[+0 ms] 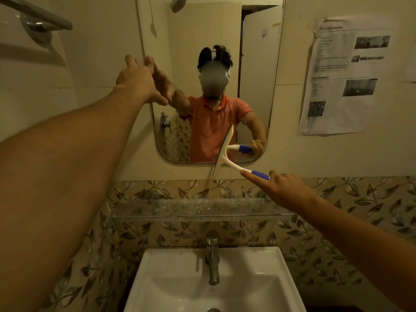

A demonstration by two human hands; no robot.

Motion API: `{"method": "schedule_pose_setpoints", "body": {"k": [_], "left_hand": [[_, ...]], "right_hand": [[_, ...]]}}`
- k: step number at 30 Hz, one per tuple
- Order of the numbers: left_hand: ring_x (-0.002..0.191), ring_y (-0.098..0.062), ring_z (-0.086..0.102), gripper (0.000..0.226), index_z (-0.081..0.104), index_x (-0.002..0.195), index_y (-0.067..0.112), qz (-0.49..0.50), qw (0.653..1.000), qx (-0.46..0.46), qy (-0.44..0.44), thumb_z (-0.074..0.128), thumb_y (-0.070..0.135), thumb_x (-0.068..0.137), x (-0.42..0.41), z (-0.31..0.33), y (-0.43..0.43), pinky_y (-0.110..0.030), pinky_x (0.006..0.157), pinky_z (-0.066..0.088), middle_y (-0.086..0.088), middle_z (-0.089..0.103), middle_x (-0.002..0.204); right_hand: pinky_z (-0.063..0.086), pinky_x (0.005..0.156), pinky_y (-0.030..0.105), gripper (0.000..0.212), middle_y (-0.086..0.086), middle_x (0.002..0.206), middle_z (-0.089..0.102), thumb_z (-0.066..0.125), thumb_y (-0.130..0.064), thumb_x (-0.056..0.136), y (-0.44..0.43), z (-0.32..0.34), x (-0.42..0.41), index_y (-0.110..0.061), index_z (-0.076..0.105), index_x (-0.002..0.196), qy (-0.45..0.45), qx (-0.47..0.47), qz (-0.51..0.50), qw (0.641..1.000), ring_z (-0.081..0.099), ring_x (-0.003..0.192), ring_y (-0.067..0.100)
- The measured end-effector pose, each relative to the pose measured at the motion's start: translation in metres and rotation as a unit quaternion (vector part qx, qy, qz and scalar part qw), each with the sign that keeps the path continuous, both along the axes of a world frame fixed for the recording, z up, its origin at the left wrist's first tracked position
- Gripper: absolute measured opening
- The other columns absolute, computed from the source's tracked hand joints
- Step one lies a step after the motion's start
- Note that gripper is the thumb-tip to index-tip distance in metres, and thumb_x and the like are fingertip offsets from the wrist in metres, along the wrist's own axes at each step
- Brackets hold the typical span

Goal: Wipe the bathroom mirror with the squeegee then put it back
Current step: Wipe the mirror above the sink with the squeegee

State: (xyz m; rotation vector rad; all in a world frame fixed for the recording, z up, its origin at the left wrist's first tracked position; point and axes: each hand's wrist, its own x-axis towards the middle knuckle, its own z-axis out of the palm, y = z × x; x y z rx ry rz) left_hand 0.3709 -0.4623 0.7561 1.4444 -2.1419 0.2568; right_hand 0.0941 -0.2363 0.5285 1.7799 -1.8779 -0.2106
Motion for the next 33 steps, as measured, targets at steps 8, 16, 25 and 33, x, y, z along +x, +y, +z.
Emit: {"method": "schedule_pose_setpoints", "body": {"k": [8,16,25,33], "left_hand": [[0.13,-0.045,0.041,0.108,0.027,0.156,0.022,-0.003,1.0,0.0,0.001,0.086,0.05,0.07,0.001,0.0,0.005,-0.056,0.1,0.046,-0.02,0.023,0.148],[0.129,-0.044,0.042,0.108,0.027,0.156,0.022,-0.015,1.0,0.004,0.009,0.087,0.049,0.07,0.003,0.0,0.006,-0.055,0.1,0.045,-0.02,0.023,0.147],[0.13,-0.045,0.04,0.11,0.025,0.156,0.02,-0.012,1.0,0.004,0.008,0.087,0.048,0.069,0.002,0.0,0.007,-0.055,0.099,0.046,-0.022,0.022,0.147],[0.123,-0.041,0.043,0.111,0.026,0.155,0.019,-0.031,0.999,0.007,-0.014,0.088,0.049,0.067,0.009,0.002,0.002,-0.05,0.096,0.049,-0.02,0.025,0.141]], "right_hand": [[0.054,0.065,0.025,0.104,0.006,0.093,0.048,0.052,-0.029,0.104,0.031,-0.004,-0.02,-0.044,-0.046,0.137,-0.002,0.002,-0.048,0.999,0.054,0.068,0.013],[0.053,0.056,0.023,0.112,0.002,0.086,0.05,0.056,-0.031,0.102,0.052,-0.017,-0.027,-0.044,-0.051,0.133,-0.006,-0.027,-0.092,0.995,0.054,0.061,0.011],[0.039,0.034,0.027,0.078,0.003,0.066,0.041,0.055,-0.034,0.101,0.032,-0.021,0.009,-0.032,0.004,0.16,-0.113,-0.23,-0.062,0.965,0.036,0.038,0.015],[0.04,0.046,0.027,0.061,0.001,0.073,0.056,0.027,-0.044,0.107,-0.016,0.012,0.073,-0.046,-0.009,0.157,-0.337,-0.424,-0.061,0.839,0.052,0.055,0.014]]}}
